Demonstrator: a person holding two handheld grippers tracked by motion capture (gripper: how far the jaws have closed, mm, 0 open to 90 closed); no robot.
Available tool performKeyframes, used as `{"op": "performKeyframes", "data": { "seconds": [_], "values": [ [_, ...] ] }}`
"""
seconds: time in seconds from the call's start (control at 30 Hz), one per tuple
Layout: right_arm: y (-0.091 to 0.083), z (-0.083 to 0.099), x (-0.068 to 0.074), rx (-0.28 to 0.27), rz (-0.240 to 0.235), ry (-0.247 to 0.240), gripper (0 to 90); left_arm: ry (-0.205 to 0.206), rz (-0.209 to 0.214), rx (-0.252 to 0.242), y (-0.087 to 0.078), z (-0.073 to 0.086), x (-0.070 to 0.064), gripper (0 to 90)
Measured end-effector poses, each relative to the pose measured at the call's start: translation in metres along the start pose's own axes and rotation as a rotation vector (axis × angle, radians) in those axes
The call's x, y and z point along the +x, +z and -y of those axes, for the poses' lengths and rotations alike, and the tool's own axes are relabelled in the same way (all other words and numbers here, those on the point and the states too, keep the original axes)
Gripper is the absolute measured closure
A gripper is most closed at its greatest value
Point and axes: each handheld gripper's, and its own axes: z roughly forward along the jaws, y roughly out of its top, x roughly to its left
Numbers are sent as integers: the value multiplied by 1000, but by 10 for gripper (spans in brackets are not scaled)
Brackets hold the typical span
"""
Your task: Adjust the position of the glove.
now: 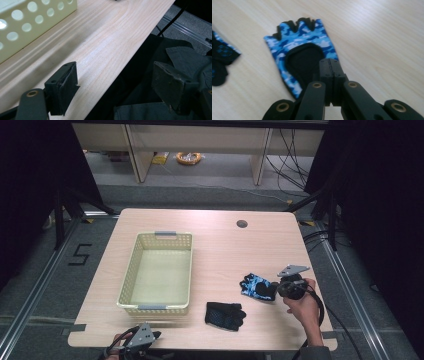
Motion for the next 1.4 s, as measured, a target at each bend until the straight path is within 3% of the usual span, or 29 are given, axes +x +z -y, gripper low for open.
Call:
{"op": "performKeyframes", "data": {
  "seconds": [0.03,0.1,0.17,0.23,0.4,0.43,0.47,0.5,0.6,0.73,0.8,0.83,0.87,0.9,0.93,0.97,1.03,1.1,1.27,1.3,1.37,1.4],
  "values": [
    [2,-2,-5,-6,26,-18,900,6,-4,7,0,0,1,206],
    [8,-4,-9,-9,41,-8,900,-6,-4,-6,1,0,0,206],
    [15,-5,-12,22,55,-4,900,-4,-6,-5,1,0,0,206],
    [21,-5,-13,44,65,-7,900,28,-6,7,-1,-1,3,206],
    [24,-2,-18,53,79,6,900,-4,-4,-5,1,0,0,207],
    [25,-1,-21,57,82,3,900,10,-1,-3,1,0,0,207],
    [25,1,-22,60,77,17,900,35,-2,9,-1,-1,1,207],
    [25,1,-22,60,77,17,900,35,-2,9,-1,-1,1,207],
    [30,6,-25,74,63,24,900,0,-1,0,0,0,0,207],
    [30,11,-24,98,41,19,900,4,-2,2,0,0,1,207],
    [27,11,-19,94,18,21,900,2,3,-2,-1,0,1,207],
    [27,12,-16,72,21,30,900,22,-6,-2,-1,-1,2,207],
    [23,12,-15,95,2,21,900,-2,-3,-3,-1,0,0,207],
    [22,13,-11,83,-8,32,900,15,-7,1,-2,-1,1,207],
    [22,13,-11,83,-8,32,900,15,-7,1,-2,-1,1,207],
    [19,15,-2,84,-40,50,900,1,-7,-4,-2,0,1,207],
    [18,15,1,95,-49,29,900,-6,-4,-9,-1,0,0,207],
    [17,13,12,128,-100,37,900,9,-9,4,-2,0,1,207],
    [22,6,32,140,-140,20,900,22,-9,-5,-2,-1,2,207],
    [25,5,35,133,-150,-6,900,23,-1,-3,-3,-1,1,208],
    [27,0,43,158,-133,14,900,25,-8,-2,-2,-1,1,208],
    [30,-2,44,126,-137,-27,900,24,-6,-2,-2,-1,1,207]
  ]
}}
